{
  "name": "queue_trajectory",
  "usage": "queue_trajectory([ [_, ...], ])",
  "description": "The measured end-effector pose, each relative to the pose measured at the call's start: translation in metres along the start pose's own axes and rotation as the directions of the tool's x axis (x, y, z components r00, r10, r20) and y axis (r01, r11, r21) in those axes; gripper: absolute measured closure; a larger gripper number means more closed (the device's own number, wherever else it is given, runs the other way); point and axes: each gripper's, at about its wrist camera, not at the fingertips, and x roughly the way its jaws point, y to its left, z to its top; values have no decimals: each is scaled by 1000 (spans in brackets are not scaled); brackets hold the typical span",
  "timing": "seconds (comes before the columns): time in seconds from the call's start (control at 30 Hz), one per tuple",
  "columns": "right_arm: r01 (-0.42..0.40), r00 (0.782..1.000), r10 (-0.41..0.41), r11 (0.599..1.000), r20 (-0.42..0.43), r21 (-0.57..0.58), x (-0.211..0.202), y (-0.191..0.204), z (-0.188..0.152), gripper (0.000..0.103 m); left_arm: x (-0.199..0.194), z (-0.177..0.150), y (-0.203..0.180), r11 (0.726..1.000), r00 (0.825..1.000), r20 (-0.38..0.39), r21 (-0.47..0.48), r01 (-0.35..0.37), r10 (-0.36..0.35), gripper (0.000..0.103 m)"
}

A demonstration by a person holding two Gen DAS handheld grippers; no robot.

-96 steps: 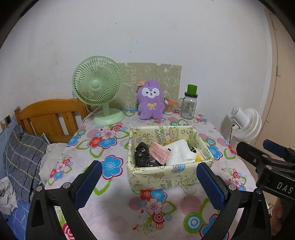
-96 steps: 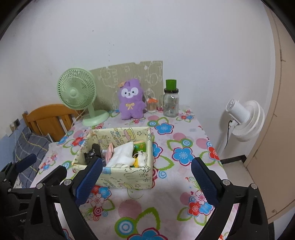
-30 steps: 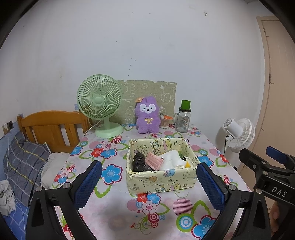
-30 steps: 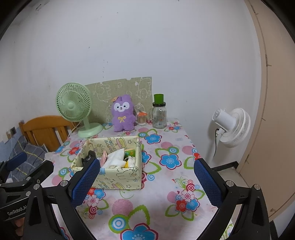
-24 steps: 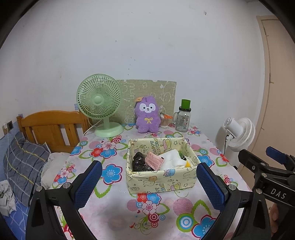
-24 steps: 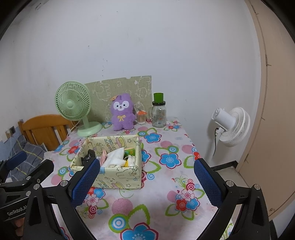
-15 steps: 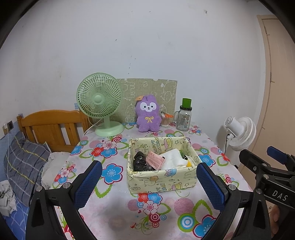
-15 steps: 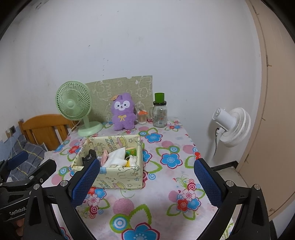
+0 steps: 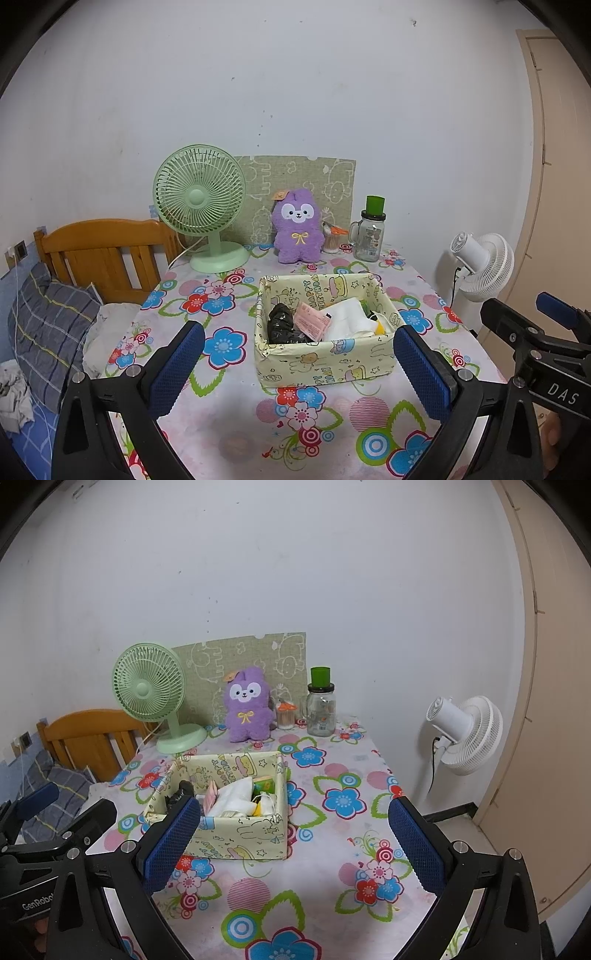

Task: Organize soft objects

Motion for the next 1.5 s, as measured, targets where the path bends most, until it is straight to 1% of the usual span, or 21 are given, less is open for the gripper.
queue_trajectory([
  [0.53,-1,1000,1,1000,2,-1,2,2,1,0,6,1,2,1000,1000,-5,1,-12,12,0],
  [1.5,1,1000,-1,1000,1,2,3,3,1,0,6,1,1,1000,1000,-8,2,-13,13,0],
])
